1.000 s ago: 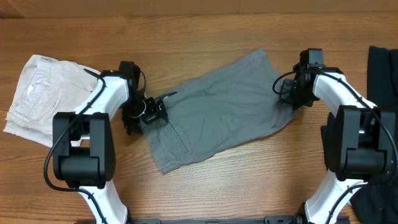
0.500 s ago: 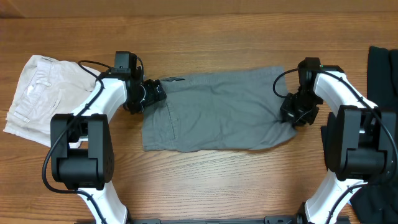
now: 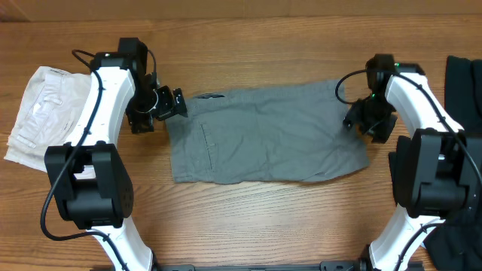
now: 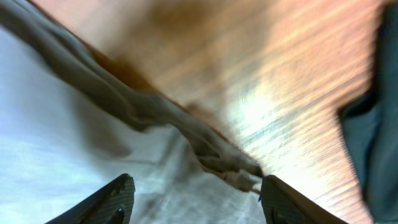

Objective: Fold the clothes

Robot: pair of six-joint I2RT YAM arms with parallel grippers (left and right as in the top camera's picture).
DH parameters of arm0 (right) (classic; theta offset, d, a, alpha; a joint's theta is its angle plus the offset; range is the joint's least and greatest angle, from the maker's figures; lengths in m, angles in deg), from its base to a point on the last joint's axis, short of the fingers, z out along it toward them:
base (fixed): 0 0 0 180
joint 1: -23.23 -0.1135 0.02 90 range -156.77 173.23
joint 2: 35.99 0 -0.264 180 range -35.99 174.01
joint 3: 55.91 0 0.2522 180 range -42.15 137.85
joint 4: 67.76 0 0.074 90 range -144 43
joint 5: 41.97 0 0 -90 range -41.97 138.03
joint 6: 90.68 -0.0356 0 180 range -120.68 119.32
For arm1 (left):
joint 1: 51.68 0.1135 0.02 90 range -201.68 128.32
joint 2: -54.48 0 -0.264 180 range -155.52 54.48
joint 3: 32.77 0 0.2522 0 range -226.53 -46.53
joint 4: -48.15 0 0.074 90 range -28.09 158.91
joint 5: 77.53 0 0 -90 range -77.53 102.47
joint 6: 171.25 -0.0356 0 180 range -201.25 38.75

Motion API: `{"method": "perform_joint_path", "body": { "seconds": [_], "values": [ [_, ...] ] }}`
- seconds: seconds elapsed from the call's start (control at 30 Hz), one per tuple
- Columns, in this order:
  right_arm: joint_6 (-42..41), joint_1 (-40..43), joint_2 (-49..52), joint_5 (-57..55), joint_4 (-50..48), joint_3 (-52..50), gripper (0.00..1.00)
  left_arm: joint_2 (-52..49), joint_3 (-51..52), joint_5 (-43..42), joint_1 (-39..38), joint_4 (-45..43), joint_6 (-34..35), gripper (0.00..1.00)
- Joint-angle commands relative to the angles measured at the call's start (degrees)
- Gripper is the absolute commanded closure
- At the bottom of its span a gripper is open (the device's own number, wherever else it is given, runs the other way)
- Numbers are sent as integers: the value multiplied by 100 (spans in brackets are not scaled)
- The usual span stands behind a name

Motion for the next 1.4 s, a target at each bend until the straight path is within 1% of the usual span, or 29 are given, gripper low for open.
{"method": "perform_joint_path", "body": {
  "seconds": [0.0, 0.07, 0.13, 0.27, 0.37, 0.43, 0.47, 0.5, 0.53, 0.57, 0.63, 0.67, 0.7, 0.83, 0.9, 1.0, 1.1, 1.23, 1.37],
  "values": [
    [48, 44, -348, -197, 33, 245, 31, -42, 212, 157, -61, 28, -118, 0],
    [70, 44, -374, -195, 55, 245, 31, -44, 529, 125, -109, -114, 13, 0],
    [92, 44, -374, -197, 90, 243, 31, -44, 938, -90, -181, -452, 48, 0],
    [90, 44, -374, -195, 103, 243, 31, -46, 1790, -697, -391, -1558, 44, 0],
    [92, 44, -374, -177, 118, 243, 31, -46, 2229, -780, -544, -2297, 72, 0],
    [92, 44, -374, -179, 127, 243, 31, -46, 2415, -944, -643, -2658, 72, 4],
    [90, 44, -374, -179, 133, 243, 31, -46, 2470, -1075, -702, -2780, 68, 9],
    [90, 44, -374, -177, 136, 243, 31, -46, 2494, -1169, -761, -2839, 66, 18],
    [90, 44, -374, -175, 136, 243, 31, -46, 2496, -1176, -817, -2865, 66, 32],
    [94, 39, -374, -153, 133, 243, 31, -44, 2490, -1152, -866, -2870, 61, 42],
    [293, 33, -374, -13, 114, 243, 32, -44, 2463, -1108, -894, -2837, 61, 75],
    [529, 31, -374, 133, 94, 243, 32, -44, 2448, -1078, -883, -2785, 63, 87],
    [734, 15, -374, 258, 94, 243, 32, -37, 2411, -994, -839, -2671, 66, 96],
    [1537, -116, -374, 723, 120, 243, 35, -33, 2000, -533, -546, -1709, 61, 96],
    [2055, -254, -374, 1298, 116, 243, 43, -33, 1565, -249, -356, -957, -46, 96],
    [2354, -531, -374, 1982, 94, 227, 60, -33, 870, -238, -188, -122, -284, 96],
    [2369, -970, -372, 2269, -50, 173, 77, -33, 114, -247, -127, 525, -411, 96],
    [2312, -1705, -372, 2538, -420, 17, 83, -33, -813, -247, -129, 1086, -474, 96],
    [1821, -2433, -372, 2555, -1062, -243, 89, -33, -1552, -249, -129, 1541, -468, 96]
  ]
}}
